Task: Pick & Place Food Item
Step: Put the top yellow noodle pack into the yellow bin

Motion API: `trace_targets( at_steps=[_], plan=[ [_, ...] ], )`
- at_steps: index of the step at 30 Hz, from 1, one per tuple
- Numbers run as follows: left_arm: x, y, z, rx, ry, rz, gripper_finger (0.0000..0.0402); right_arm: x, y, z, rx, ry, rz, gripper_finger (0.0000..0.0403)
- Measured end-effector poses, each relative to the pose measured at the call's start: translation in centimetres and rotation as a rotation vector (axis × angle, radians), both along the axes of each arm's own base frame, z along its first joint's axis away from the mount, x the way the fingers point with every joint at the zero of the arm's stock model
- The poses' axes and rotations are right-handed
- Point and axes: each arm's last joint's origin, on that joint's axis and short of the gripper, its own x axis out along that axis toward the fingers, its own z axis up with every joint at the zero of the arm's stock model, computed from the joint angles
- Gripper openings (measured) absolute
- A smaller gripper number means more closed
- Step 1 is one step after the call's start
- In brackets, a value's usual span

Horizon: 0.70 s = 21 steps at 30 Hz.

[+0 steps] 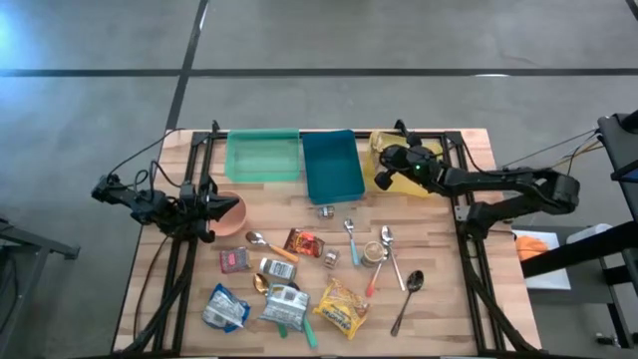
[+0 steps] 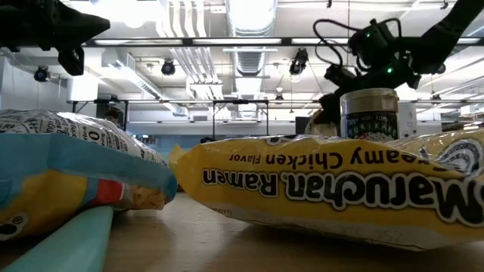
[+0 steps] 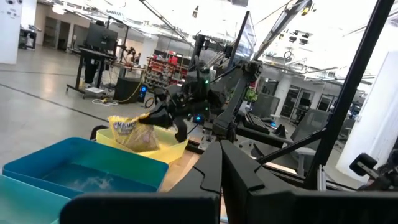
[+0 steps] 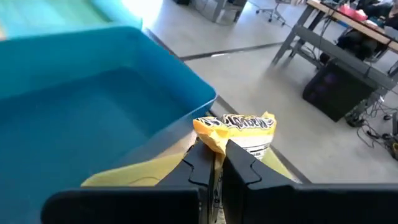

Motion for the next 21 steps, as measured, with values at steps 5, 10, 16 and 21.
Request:
trace_targets(
  at_steps=[5, 10, 16, 21],
  plan=[
    [0.0, 0.0, 0.0, 0.0, 0.0, 0.0, 0.0002, 1.3, -0.7, -1.5, -0.022, 0.018, 0.011, 0.0008],
    [0.0, 0.0, 0.0, -0.001, 0.0, 0.0, 0.0002, 2.7, -1.4, -3.4, 0.014, 0.098, 0.006, 0.0008],
    [0.0, 0.0, 0.0, -0.003, -0.001, 0.0, 0.0002, 3.6, -1.9, -4.6, 0.046, 0.12, -0.025, 0.0008],
    [0.0, 0.0, 0.0, -0.001, 0.003, 0.0, 0.0002, 3.6, -2.0, -4.7, 0.055, 0.117, -0.03, 0.0008]
  ],
)
